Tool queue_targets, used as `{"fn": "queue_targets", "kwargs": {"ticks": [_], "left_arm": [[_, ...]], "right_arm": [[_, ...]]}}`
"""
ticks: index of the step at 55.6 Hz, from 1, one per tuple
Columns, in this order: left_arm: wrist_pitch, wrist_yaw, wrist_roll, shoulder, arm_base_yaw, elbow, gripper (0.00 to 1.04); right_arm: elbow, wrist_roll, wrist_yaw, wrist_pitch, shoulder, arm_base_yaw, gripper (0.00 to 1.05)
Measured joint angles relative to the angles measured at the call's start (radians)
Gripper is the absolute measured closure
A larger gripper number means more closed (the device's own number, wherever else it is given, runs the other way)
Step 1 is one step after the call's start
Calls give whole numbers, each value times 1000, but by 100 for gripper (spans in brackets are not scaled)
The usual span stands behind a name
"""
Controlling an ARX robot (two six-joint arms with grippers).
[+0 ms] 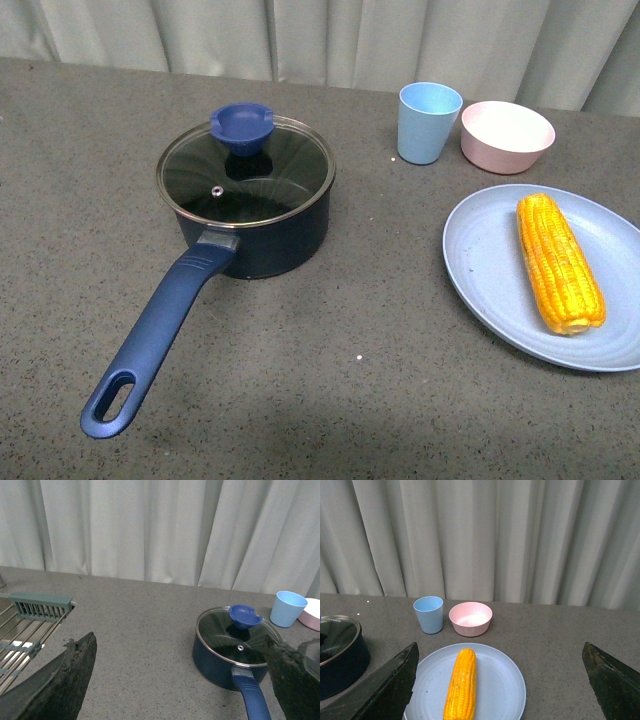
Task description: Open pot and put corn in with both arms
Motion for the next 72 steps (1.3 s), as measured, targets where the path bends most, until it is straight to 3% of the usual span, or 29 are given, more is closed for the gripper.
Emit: {"fn": "queue_targets", "kwargs": {"ticks": [8,13,16,22,31,37,50,72], "left_arm": [[-2,-19,-3,3,-4,1,6],[-17,-327,-79,117,-77,16,6],[61,-406,-95,227,-60,16,6],[333,-389,-130,502,5,36,6],[756,-342,-151,1001,27,174,6],[896,-311,-167,1263,19,290,6],[932,-275,-222,1592,-19,510,6],[901,-246,-262,1740,-117,701,6]], "right_arm": [[0,0,0,0,0,0,9],[0,0,0,0,0,0,9],[0,0,0,0,0,1,9],[0,0,0,0,0,1,9],[0,0,0,0,0,1,9],[0,0,0,0,0,1,9],[0,0,0,0,0,1,9],[0,0,0,0,0,1,9]]}}
